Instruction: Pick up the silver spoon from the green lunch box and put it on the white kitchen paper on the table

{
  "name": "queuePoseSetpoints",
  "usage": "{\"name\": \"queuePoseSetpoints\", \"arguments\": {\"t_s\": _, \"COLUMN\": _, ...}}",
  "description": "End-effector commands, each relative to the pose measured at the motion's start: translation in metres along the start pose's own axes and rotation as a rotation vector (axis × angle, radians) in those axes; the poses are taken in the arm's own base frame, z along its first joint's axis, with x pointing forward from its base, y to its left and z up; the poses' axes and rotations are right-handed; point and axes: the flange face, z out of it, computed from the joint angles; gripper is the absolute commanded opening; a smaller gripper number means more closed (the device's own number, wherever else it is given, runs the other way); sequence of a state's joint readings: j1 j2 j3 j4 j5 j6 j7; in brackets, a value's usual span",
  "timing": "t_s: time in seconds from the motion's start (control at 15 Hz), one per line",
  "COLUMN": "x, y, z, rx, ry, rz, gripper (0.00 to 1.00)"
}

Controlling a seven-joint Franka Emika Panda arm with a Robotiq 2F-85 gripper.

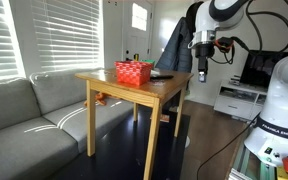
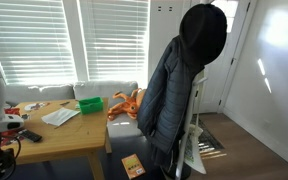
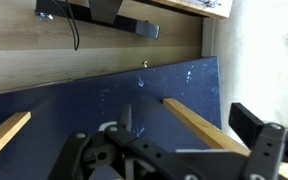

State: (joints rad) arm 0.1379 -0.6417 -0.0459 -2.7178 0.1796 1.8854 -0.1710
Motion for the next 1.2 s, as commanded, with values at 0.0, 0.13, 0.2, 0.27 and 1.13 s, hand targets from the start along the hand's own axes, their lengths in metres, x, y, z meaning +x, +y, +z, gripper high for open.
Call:
{"name": "queuePoseSetpoints", "arguments": {"t_s": 0.0, "x": 0.0, "y": 0.0, "z": 0.0, "rx": 0.0, "ry": -0.001, "rz": 0.0, "gripper": 1.0}}
{"name": "queuePoseSetpoints", "arguments": {"t_s": 0.13, "x": 0.0, "y": 0.0, "z": 0.0, "rx": 0.0, "ry": -0.001, "rz": 0.0, "gripper": 1.0}}
{"name": "queuePoseSetpoints", "arguments": {"t_s": 0.2, "x": 0.0, "y": 0.0, "z": 0.0, "rx": 0.0, "ry": -0.001, "rz": 0.0, "gripper": 1.0}}
{"name": "queuePoseSetpoints", "arguments": {"t_s": 0.27, "x": 0.0, "y": 0.0, "z": 0.0, "rx": 0.0, "ry": -0.001, "rz": 0.0, "gripper": 1.0}}
{"name": "queuePoseSetpoints", "arguments": {"t_s": 1.13, "x": 0.062, "y": -0.018, "z": -0.051, "rx": 0.108, "ry": 0.17, "rz": 0.167, "gripper": 1.0}}
